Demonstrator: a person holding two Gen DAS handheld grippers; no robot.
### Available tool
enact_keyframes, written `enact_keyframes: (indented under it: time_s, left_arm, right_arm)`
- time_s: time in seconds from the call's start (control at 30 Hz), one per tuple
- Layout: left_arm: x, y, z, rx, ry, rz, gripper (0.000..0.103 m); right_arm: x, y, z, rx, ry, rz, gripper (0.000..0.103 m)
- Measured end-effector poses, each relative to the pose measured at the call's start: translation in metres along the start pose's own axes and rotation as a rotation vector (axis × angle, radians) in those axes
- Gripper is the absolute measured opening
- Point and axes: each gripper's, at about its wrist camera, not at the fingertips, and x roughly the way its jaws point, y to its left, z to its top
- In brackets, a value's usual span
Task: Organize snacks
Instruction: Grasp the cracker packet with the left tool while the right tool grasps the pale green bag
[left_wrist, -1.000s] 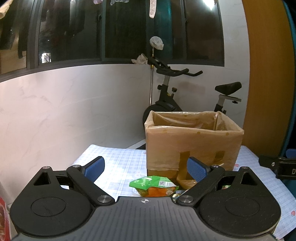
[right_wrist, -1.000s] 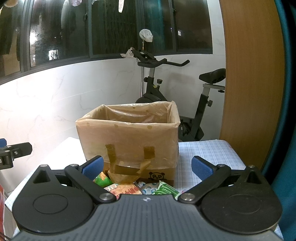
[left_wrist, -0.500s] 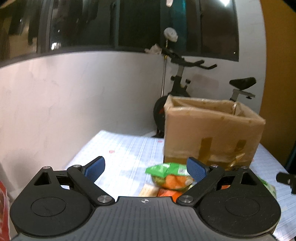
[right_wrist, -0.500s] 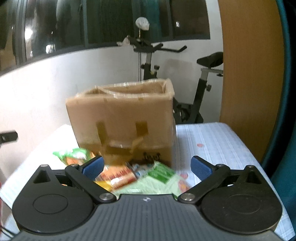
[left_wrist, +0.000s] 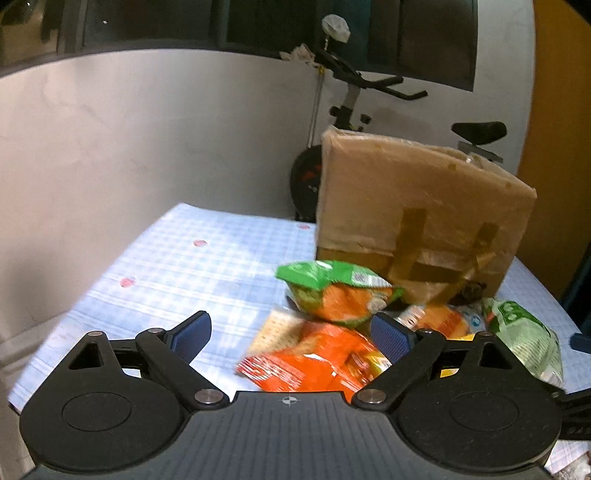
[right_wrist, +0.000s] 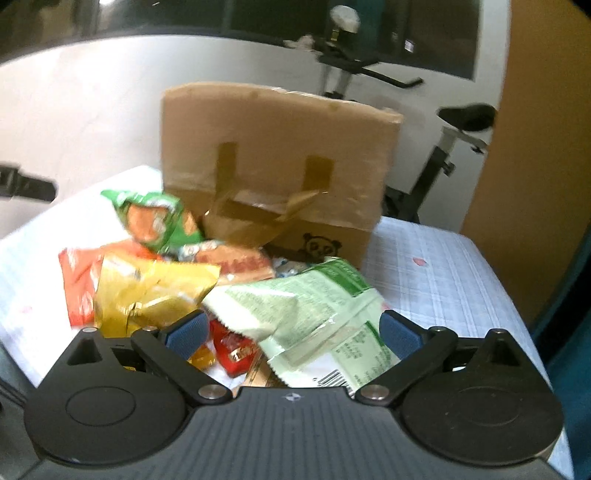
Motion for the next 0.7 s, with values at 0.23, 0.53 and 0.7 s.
enact_keyframes:
  time_s: [0.23,0.53,0.7]
  left_arm:
    - [0.013,-0.004,-0.009,-0.002,0.016,-0.05,0.095]
    - [0.032,0.002,-0.013,-0.026,0.05,-0.055,0.094]
    - [0.041,0.003,-0.011,-0.036,0.061,-0.048,0.094]
  right_arm:
    - [0.022,0.016,-0.008,-0.194,-0.016,-0.095,0.102]
    - [0.065,0.007,-0.011,-0.25,0.042,-0.163,0.103]
    - [0.074,0.001,-0.013,-0.238,0.04,-0.174,0.102]
